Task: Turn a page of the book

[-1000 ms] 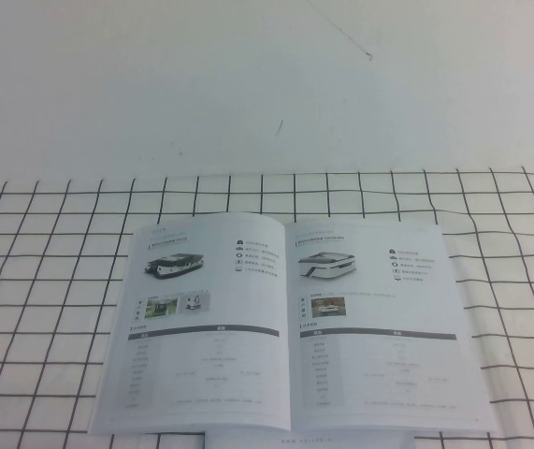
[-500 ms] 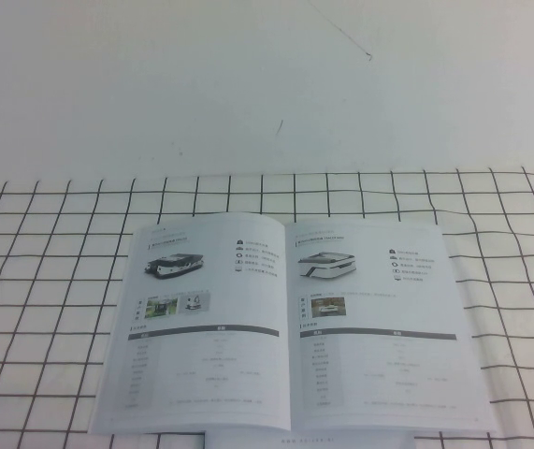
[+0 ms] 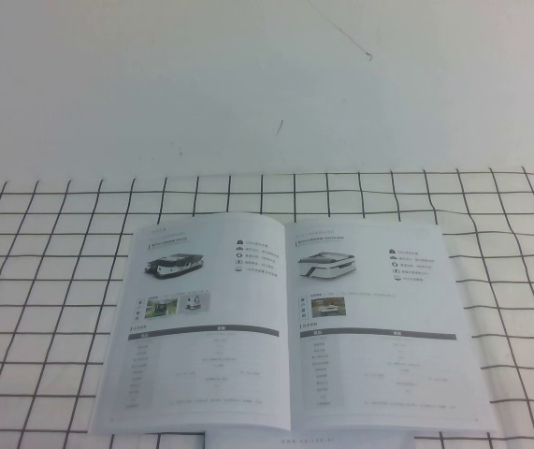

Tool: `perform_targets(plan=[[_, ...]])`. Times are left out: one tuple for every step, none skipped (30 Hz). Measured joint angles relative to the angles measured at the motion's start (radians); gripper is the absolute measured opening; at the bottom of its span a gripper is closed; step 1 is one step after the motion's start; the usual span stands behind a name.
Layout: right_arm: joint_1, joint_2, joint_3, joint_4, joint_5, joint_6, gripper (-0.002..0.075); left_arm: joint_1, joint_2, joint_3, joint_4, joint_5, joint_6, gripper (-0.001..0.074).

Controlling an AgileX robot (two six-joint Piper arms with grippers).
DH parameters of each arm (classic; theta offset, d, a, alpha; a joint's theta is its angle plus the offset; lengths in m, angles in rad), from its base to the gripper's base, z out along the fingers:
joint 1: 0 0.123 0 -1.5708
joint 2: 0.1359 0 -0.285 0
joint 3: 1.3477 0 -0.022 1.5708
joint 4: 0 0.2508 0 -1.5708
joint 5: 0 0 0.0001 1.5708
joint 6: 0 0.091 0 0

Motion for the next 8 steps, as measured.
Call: perform_targets(plan=[[0.000, 0.000, 0.000, 0.000, 0.000, -0.006, 0.0000, 0.000, 0.000, 0.000, 0.000, 0.000, 0.000, -0.0002], [0.000, 0.000, 0.000, 0.000, 0.002, -0.010, 0.0000, 0.000, 0.000, 0.000, 0.000, 0.000, 0.000, -0.0002], [0.000, 0.000, 0.000, 0.000, 0.002, -0.012, 0.0000, 0.000, 0.000, 0.000, 0.000, 0.000, 0.000, -0.0002], [0.000, 0.000, 0.000, 0.000, 0.002, -0.012, 0.0000, 0.000, 0.000, 0.000, 0.000, 0.000, 0.000, -0.0002], [0.000, 0.000, 0.000, 0.000, 0.002, -0.012, 0.0000, 0.000, 0.000, 0.000, 0.000, 0.000, 0.000, -0.0002], [0.000, 0.000, 0.000, 0.000, 0.002, -0.012, 0.0000, 0.000, 0.000, 0.000, 0.000, 0.000, 0.000, -0.0002], [0.000, 0.000, 0.000, 0.000, 0.002, -0.012, 0.0000, 0.000, 0.000, 0.000, 0.000, 0.000, 0.000, -0.0002], [0.000, 0.000, 0.000, 0.000, 0.002, -0.012, 0.0000, 0.000, 0.000, 0.000, 0.000, 0.000, 0.000, -0.0002]])
